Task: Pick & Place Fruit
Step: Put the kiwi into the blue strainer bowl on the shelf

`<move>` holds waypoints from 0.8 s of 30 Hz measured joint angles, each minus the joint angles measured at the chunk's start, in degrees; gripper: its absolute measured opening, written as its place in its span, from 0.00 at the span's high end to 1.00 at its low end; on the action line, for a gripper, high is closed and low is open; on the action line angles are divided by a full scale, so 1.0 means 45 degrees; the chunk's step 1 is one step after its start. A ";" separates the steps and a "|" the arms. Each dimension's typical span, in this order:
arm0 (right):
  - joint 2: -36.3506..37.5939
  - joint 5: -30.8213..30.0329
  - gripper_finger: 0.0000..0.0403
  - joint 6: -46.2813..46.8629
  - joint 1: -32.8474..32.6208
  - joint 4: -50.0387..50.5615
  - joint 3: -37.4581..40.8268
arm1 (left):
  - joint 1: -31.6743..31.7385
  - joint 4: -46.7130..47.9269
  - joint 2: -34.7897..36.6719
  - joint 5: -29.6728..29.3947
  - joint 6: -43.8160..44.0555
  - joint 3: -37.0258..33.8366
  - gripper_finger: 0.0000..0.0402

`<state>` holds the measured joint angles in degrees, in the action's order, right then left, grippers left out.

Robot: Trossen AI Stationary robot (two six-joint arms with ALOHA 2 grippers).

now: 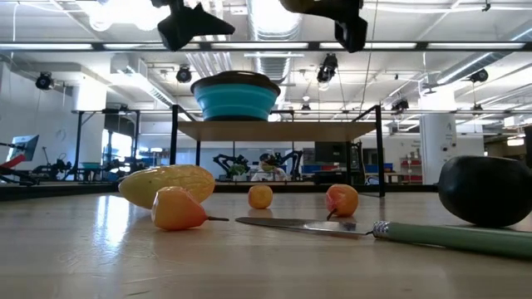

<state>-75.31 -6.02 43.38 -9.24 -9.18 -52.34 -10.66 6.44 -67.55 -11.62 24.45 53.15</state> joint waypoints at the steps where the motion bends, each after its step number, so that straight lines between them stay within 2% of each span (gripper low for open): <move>1: -0.0076 0.0000 0.49 -0.0012 0.0000 -0.0262 0.0000 | 0.0000 -0.0119 -0.0024 0.0000 -0.0162 0.0000 0.22; 10: -0.1298 -0.0005 0.48 -0.0048 0.0030 -0.3934 0.0005 | 0.0024 -0.1908 -0.0136 -0.0007 -0.1130 0.0000 0.22; 17: -0.1589 -0.0005 0.48 -0.0194 0.0068 -0.4275 0.0010 | 0.0034 -0.2791 0.0139 0.0012 -0.1375 0.0015 0.22; 24: -0.1665 -0.0010 0.48 -0.1180 0.0054 -0.4493 0.0010 | 0.0137 -0.3131 0.0379 0.0045 -0.0950 0.0039 0.22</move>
<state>-82.80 -6.07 38.07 -8.99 -29.40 -52.29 -10.04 -7.65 -65.84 -11.41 20.18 53.32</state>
